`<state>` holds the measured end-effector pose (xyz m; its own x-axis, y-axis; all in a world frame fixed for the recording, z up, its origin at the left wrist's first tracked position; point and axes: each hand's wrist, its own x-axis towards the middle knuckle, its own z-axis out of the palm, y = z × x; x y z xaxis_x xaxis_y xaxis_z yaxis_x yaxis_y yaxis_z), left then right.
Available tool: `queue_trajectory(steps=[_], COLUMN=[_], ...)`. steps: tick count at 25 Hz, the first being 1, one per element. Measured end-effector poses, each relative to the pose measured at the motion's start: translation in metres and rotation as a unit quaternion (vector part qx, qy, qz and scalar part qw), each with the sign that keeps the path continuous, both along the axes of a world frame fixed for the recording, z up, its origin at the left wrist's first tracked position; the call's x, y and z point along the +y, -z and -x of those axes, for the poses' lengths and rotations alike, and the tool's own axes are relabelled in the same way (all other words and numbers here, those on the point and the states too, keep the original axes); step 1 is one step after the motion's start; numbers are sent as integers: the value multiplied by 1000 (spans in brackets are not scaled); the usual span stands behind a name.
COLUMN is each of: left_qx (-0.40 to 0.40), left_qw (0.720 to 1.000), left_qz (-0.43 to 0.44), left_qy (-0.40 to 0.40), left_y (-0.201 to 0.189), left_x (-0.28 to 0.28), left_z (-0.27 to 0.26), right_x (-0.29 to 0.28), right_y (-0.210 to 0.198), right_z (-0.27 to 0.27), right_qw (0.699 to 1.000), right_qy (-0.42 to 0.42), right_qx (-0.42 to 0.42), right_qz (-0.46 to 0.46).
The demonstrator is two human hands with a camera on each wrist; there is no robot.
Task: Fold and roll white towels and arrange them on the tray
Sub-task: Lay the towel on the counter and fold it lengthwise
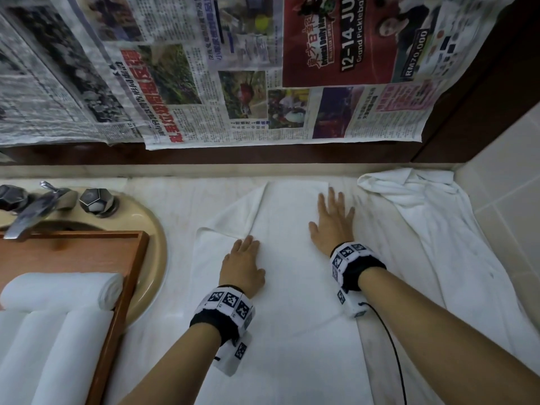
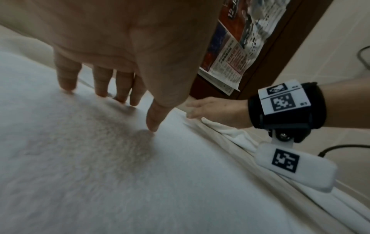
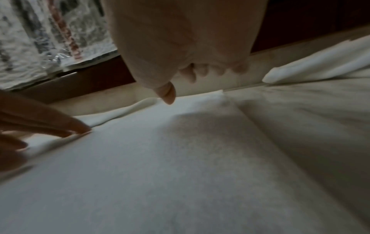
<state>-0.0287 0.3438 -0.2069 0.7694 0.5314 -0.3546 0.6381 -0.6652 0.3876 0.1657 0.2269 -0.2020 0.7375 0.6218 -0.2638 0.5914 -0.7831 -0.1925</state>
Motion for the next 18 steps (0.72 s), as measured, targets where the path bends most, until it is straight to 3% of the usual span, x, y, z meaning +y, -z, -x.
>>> queue_trajectory(steps=[3, 7, 9, 12, 15, 18], left_qx=[13, -10, -33, -49, -27, -7], left_qw=[1000, 996, 993, 994, 996, 999], left_qz=[-14, 9, -28, -93, 37, 25], left_qy=[-25, -91, -106, -33, 71, 47], left_y=[-2, -4, -8, -10, 5, 20], left_x=[-5, 36, 49, 33, 25, 70], left_z=[-16, -37, -46, -58, -66, -62], right_x=[11, 13, 15, 30, 42, 33], right_y=[9, 21, 20, 17, 20, 26], right_z=[13, 16, 20, 24, 19, 7], right_qw=[988, 989, 991, 989, 982, 985], right_qy=[-129, -107, -94, -107, -130, -125], right_qx=[87, 102, 89, 89, 138, 119], right_qz=[-18, -20, -28, -39, -24, 0])
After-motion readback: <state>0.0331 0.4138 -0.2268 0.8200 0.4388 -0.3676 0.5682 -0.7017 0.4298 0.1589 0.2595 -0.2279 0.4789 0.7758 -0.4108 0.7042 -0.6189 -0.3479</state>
